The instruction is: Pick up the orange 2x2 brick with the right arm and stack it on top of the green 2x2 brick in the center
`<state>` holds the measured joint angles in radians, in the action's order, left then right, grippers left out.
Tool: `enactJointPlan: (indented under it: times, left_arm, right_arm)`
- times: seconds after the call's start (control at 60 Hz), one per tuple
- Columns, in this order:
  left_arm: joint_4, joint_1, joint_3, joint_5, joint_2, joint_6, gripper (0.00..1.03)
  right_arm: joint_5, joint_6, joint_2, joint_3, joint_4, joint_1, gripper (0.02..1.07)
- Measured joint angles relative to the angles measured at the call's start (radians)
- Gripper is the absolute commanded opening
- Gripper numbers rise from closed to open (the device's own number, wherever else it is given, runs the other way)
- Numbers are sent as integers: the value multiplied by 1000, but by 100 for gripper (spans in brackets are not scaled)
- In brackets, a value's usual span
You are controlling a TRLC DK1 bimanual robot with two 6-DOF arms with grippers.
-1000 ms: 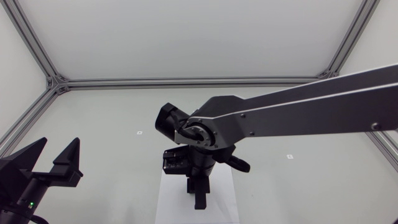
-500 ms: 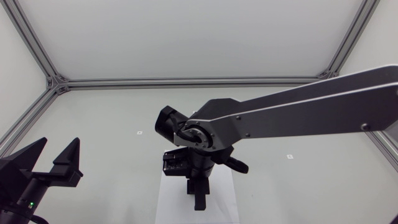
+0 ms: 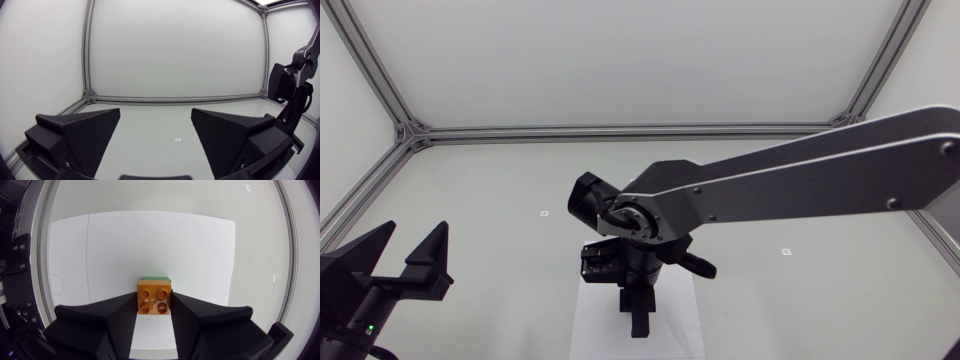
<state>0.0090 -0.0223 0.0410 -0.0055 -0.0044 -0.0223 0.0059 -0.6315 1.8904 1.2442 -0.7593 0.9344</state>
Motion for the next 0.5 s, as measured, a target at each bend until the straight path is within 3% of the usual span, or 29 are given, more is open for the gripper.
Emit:
enactJointPlan:
  times: [0.5]
  left_arm:
    - [0, 0, 0, 0, 0, 0, 99]
  right_arm:
    - [22, 11, 36, 45, -39, 0, 8]
